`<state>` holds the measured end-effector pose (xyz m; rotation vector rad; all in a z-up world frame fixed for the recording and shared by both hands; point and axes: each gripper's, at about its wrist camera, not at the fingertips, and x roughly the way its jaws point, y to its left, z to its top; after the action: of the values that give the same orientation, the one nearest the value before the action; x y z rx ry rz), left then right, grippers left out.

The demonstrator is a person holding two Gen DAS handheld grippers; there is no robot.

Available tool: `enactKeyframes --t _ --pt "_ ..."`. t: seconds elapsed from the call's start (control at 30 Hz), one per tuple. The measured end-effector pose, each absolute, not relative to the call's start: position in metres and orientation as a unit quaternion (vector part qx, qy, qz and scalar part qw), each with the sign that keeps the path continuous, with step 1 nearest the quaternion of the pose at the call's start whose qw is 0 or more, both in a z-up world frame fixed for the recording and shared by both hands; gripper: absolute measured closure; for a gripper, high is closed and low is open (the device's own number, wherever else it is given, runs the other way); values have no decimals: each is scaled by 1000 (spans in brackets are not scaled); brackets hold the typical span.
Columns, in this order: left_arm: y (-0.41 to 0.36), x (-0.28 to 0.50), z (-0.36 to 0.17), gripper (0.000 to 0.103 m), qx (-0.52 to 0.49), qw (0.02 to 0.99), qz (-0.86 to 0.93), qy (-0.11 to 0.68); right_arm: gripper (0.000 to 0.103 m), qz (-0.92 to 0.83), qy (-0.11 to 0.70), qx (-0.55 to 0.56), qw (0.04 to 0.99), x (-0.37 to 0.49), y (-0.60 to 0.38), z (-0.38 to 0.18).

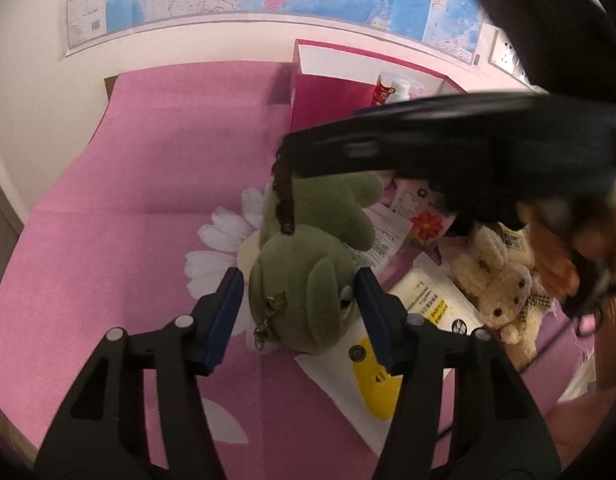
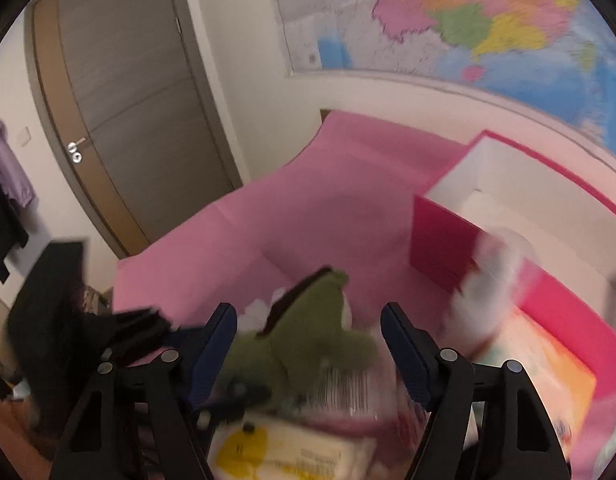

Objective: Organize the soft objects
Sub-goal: 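Grasp the green plush dinosaur with the left gripper and lift it, then carry the green dinosaur over the pink box and release it inside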

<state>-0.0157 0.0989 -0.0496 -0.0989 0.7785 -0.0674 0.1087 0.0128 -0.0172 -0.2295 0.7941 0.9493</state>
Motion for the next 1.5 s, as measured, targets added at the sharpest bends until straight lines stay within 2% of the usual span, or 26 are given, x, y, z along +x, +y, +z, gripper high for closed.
enactKeyframes --t 0.2,0.23,0.27,0.3,0.33,0.47,0.57,0.77,1.23,1.5 --pt "103 -20 -53 44 -54 923 -42 379 27 440 418 -154 780 130 56 -42" --pt "105 -20 -53 44 -57 922 -43 381 31 441 422 -158 776 130 59 -46" --pt "108 -20 -54 44 -64 920 -46 385 49 443 427 -160 772 130 59 -51" --pt "110 -20 -55 43 -72 917 -49 389 55 438 428 -165 773 131 59 -54" --pt "112 -20 -55 42 -79 914 -51 394 56 435 424 -168 777 131 56 -56" --pt "113 -19 -60 41 -102 902 -62 415 58 447 424 -137 776 130 35 -56" --pt "115 -18 -62 52 -119 893 -61 430 59 452 413 -120 782 121 18 -54" --pt "115 -20 -49 53 -132 894 -81 421 62 454 395 -79 795 109 -9 -49" --pt "89 26 49 53 -6 944 -91 318 63 440 294 32 848 127 -55 27" --pt "68 92 78 54 63 944 -101 309 63 397 264 83 875 169 -81 47"
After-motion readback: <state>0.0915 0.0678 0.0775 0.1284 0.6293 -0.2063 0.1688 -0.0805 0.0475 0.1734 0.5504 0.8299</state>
